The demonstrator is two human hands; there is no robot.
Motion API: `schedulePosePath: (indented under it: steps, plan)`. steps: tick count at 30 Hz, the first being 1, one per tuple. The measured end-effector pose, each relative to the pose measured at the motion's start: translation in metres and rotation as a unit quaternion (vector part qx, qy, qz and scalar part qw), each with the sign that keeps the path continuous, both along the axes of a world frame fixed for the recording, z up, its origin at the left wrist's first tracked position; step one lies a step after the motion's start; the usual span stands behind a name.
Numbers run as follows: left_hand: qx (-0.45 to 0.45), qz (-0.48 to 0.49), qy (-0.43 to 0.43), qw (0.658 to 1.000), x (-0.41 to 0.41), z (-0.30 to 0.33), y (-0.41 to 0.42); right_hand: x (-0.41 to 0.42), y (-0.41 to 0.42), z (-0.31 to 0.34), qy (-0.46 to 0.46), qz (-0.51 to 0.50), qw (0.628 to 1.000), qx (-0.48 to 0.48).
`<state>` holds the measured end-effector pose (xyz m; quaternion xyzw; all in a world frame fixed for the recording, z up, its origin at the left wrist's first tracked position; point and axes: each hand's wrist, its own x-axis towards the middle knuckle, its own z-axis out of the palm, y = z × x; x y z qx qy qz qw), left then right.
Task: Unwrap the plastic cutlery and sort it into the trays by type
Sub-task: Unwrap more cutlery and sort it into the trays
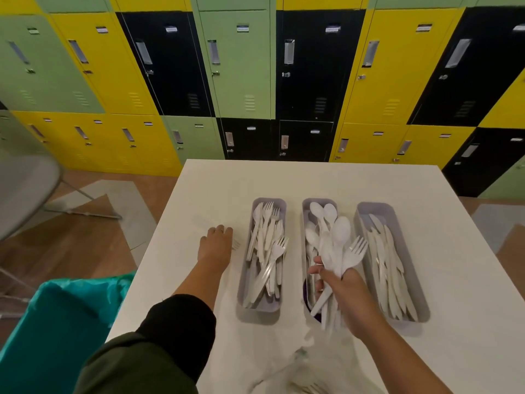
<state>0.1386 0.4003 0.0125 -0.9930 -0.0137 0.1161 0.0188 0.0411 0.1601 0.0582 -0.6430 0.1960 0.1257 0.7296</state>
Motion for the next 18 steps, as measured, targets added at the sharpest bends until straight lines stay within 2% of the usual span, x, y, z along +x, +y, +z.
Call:
schedulePosePath:
  steps: [4,6,8,10,12,13,18]
  plan:
    - [0.016,-0.035,-0.029,0.999,-0.001,-0.005,0.005,0.001,0.014,-0.001,-0.002,-0.011,1.0,-0.007]
    - [-0.072,-0.003,-0.072,0.995,0.002,0.001,0.006,0.001,0.021,-0.002,0.005,-0.024,1.0,0.0]
    - [-0.206,0.039,-0.159,0.965,0.006,0.019,0.001,0.001,0.026,-0.003,0.006,-0.034,0.999,0.006]
    - [-0.323,0.07,-0.23,0.915,0.008,0.043,-0.009,0.001,0.031,-0.003,0.003,-0.039,0.999,0.002]
    - [-0.427,0.092,-0.25,0.864,0.01,0.061,-0.02,0.0,0.035,0.0,-0.002,-0.044,0.999,0.005]
    - [-0.452,0.092,-0.245,0.852,0.01,0.065,-0.025,-0.001,0.037,0.0,-0.001,-0.045,0.999,0.01]
    - [-0.443,0.071,-0.195,0.872,0.005,0.056,-0.035,-0.005,0.04,0.006,0.001,-0.06,0.997,0.041]
